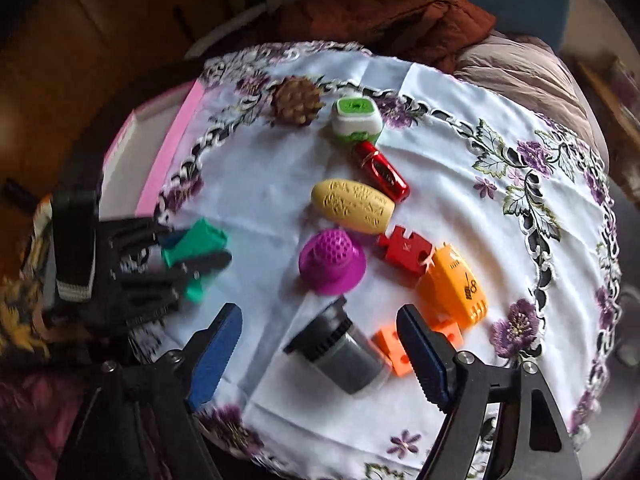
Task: Organize rigid objects
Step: 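Lift the green piece with the left tool while the right tool grasps the black-lidded clear cup, then lower the green piece into the pink-rimmed tray and open the left tool, then carry the clear cup with the right tool and lower it beside the green piece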
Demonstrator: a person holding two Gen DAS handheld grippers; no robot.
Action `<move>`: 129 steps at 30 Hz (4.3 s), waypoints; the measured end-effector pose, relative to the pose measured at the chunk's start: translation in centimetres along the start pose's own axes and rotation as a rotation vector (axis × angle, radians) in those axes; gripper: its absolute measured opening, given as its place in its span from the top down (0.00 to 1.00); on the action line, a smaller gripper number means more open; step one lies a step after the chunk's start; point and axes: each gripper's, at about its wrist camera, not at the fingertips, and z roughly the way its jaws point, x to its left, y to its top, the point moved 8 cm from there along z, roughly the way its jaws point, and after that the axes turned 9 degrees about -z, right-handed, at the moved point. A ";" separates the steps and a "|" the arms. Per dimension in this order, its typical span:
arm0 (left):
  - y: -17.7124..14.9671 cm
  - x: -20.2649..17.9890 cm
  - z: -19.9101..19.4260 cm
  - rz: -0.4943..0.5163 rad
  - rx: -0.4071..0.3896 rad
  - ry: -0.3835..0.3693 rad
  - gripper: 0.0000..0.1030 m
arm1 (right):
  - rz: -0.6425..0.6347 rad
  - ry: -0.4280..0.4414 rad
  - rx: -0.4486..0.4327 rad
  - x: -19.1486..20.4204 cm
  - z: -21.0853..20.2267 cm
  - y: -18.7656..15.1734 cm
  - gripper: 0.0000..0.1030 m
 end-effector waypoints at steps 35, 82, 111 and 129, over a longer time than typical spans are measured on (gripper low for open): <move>1.2 18.4 -13.3 -0.446 -0.230 0.083 0.71 | 0.046 0.069 -0.076 5.6 9.4 5.5 0.49; -0.7 23.1 -17.8 -0.506 -0.341 0.472 0.63 | -0.053 0.061 -0.093 7.6 10.0 5.8 0.18; -3.8 20.8 -21.0 -0.434 -0.402 0.495 0.63 | 0.112 0.013 -0.088 6.4 9.2 5.9 0.34; -6.8 22.6 -22.2 -0.480 -0.405 0.529 0.63 | 0.040 -0.101 -0.272 9.8 3.3 10.8 0.57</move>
